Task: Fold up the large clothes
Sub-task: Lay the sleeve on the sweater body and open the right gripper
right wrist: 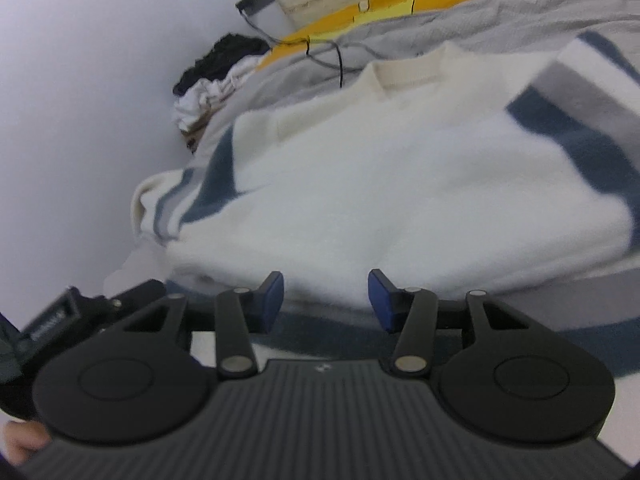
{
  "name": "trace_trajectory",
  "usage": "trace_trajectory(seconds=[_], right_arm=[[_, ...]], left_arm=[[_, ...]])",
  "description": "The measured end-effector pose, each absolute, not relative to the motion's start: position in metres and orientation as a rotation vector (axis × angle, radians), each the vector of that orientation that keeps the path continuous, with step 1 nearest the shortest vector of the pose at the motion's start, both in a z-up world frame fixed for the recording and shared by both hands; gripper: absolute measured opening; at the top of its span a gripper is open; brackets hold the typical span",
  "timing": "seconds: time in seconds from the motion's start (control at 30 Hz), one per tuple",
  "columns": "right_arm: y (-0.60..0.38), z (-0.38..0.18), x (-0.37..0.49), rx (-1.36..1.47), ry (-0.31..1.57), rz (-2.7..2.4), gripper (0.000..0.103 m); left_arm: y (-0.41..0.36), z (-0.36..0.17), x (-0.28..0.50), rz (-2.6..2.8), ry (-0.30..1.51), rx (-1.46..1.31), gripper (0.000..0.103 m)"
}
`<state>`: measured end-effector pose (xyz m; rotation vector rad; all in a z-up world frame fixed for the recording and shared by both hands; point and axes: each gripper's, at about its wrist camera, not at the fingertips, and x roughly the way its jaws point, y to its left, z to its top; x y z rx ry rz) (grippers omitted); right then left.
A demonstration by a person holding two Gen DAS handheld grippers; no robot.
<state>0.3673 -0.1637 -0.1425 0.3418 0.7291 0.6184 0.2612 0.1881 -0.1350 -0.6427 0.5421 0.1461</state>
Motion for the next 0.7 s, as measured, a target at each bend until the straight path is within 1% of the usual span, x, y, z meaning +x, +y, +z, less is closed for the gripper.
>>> trace_trajectory(seconds=[0.1,0.2,0.4,0.47,0.53,0.7], right_arm=[[-0.173,-0.139,0.371,0.363,0.694,0.573,0.051],[-0.177,-0.14,0.377,0.324,0.666,0.496,0.051],[-0.177,-0.168,0.375,0.305,0.676,0.415,0.047],[-0.176,-0.173,0.369,0.285,0.644,0.408,0.047],[-0.171,-0.175,0.365,0.254,0.62,0.398,0.047],[-0.163,-0.182,0.361,0.196,0.584,0.38,0.047]], left_arm=[[0.178,-0.133,0.266,0.124,0.534,-0.597,0.098],[0.169,-0.133,0.271,0.094,0.536,-0.563,0.097],[0.15,-0.127,0.289,0.09,0.529,-0.431,0.096],[0.147,-0.127,0.295,0.08,0.522,-0.408,0.096],[0.144,-0.128,0.303,0.084,0.522,-0.377,0.089],[0.144,-0.14,0.325,0.077,0.573,-0.373,0.067]])
